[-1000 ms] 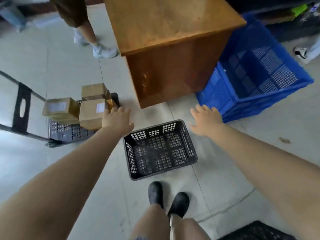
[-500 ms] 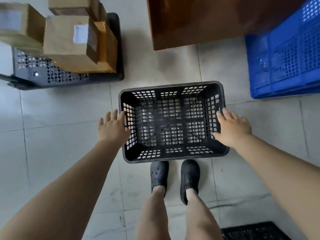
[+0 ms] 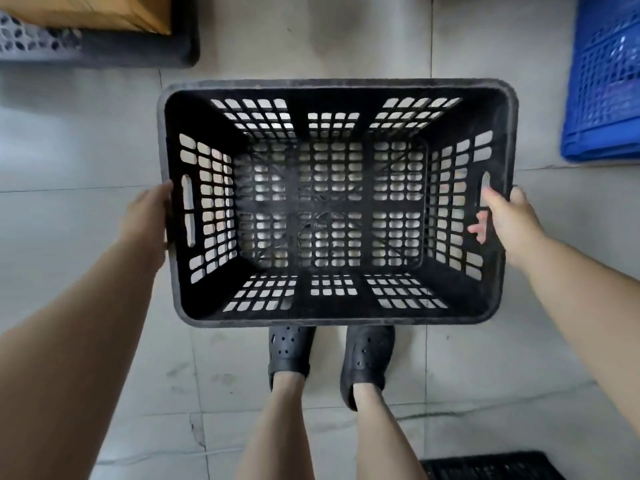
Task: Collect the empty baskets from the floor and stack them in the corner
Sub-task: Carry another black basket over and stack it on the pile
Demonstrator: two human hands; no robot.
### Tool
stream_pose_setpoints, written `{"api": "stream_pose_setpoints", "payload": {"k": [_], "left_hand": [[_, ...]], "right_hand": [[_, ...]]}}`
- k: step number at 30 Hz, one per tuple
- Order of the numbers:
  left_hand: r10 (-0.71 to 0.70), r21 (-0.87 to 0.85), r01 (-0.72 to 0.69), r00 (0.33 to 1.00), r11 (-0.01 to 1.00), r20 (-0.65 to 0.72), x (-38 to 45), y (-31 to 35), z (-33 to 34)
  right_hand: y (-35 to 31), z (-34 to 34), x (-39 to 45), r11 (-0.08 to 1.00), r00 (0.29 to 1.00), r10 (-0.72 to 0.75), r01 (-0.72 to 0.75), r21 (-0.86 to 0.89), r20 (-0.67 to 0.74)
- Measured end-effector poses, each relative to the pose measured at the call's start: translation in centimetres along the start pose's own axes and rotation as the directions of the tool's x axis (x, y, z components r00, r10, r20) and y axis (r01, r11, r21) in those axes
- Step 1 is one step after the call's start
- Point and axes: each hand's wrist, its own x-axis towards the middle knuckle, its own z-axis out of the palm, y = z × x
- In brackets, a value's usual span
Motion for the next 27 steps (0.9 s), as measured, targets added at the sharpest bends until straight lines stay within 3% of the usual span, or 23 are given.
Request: {"api": "stream_pose_setpoints", "payload": {"k": [2, 5, 10, 18, 27], "left_hand": [[-0.101, -0.036, 0.106, 0.987, 0.994, 0.126, 0.8, -0.1, -0.2], [-0.118, 0.03, 0.114, 0.96, 0.993, 0.255, 2.0, 0.1, 0.3], [-0.105, 0.025, 0.102, 0.956, 0.994, 0.274, 1.6, -0.1, 0.5], [-0.101, -0.032, 0.109, 0.974, 0.993, 0.204, -6.3, 2.7, -5.5], [-0.067, -0.224, 0.073, 0.997, 0.972, 0.033, -26.1, 7.6, -21.0]], "right_hand": [[0.3, -0.7, 0.9, 0.989, 0.992, 0.058, -0.073, 0.128, 0.111], [0.3, -1.7, 1.8, 0.983, 0.968, 0.069, -0.107, 0.146, 0.241], [0.4, -1.9, 1.8, 0.982, 0.939, 0.127, -0.165, 0.092, 0.319], [-1.8, -5.6, -6.7, 0.975, 0.912, 0.197, -0.222, 0.03, 0.361], [-11.3, -14.2, -27.4, 0.998, 0.938, 0.057, -0.06, -0.001, 0.342]]}}
